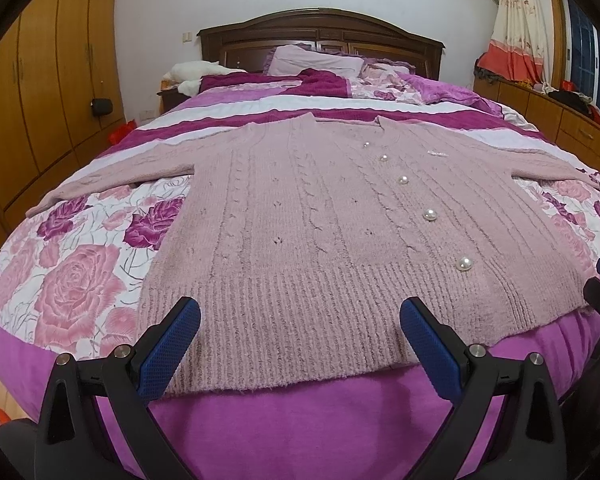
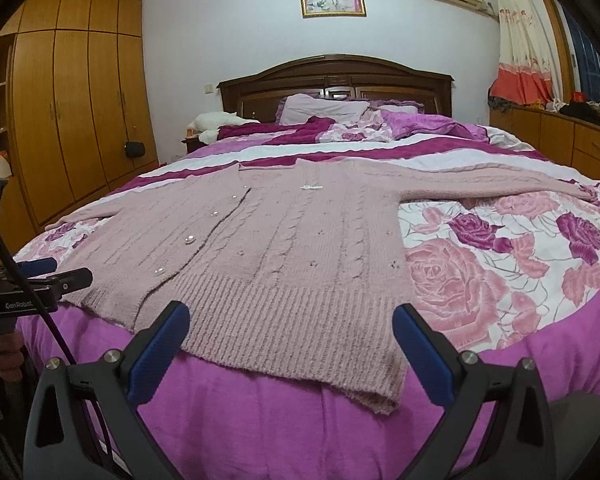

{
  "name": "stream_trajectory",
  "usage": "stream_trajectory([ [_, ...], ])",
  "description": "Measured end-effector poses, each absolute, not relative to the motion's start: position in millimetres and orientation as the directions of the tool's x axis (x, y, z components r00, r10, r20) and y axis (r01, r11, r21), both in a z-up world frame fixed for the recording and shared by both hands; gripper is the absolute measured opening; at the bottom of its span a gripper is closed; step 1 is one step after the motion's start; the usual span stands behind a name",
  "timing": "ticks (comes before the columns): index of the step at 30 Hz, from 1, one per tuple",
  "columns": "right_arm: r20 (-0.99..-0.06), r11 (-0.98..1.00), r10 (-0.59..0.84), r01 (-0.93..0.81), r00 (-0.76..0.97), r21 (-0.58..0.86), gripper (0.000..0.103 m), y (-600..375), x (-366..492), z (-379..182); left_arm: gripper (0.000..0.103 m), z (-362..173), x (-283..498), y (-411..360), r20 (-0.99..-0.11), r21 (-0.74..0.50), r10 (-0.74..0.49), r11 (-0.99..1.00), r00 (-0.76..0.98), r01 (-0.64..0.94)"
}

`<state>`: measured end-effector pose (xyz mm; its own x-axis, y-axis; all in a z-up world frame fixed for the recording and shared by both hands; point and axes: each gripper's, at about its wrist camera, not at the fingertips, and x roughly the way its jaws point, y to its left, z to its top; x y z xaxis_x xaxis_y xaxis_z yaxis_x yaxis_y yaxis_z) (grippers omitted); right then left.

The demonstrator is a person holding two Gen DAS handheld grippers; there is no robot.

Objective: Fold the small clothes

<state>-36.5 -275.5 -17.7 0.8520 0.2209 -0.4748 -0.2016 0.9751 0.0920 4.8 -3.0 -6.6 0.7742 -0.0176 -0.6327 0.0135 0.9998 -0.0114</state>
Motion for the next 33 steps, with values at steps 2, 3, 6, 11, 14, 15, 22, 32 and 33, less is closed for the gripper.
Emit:
stream_trajectory([
  [2,-0.479,0.976,0.217,-0.199,0.85,0.089,0.103,-276,-34,-19,0.083,-6,5,-3,-0.633,-0.016,-0.021,1.0,0.774,0.014],
  [3,-0.482,0.976,0.217,-0.2,0.849,0.088,0.103,-276,-34,-20,0.083,-6,5,-3,-0.634,-0.019,-0.024,1.0,0.773,0.016],
  [6,-0.485,0.976,0.217,-0.202,0.847,0.084,0.103,-276,-31,-21,0.083,-6,5,-3,-0.635,-0.02,-0.025,1.0,0.772,0.015],
  [11,-0.489,0.975,0.218,-0.208,0.845,0.076,0.103,-273,-30,-22,0.083,-7,4,-4,-0.638,-0.022,-0.028,1.0,0.77,0.018],
  [14,-0.491,0.975,0.22,-0.211,0.843,0.074,0.103,-273,-30,-23,0.083,-7,5,-4,-0.641,-0.027,-0.028,1.0,0.767,0.014],
  [15,-0.492,0.975,0.219,-0.211,0.843,0.074,0.103,-272,-30,-23,0.083,-7,5,-4,-0.641,-0.028,-0.027,1.0,0.767,0.012],
  [22,-0.507,0.974,0.22,-0.213,0.833,0.072,0.103,-270,-26,-23,0.083,-4,7,1,-0.642,-0.035,-0.023,0.999,0.766,0.0],
  [32,-0.478,0.96,0.279,-0.258,0.833,0.111,0.103,-260,3,2,0.083,16,38,60,-0.664,-0.129,0.029,0.98,0.748,-0.152],
  [33,-0.454,0.949,0.316,-0.283,0.833,0.14,0.103,-258,8,9,0.083,19,42,73,-0.661,-0.15,0.029,0.974,0.75,-0.17],
])
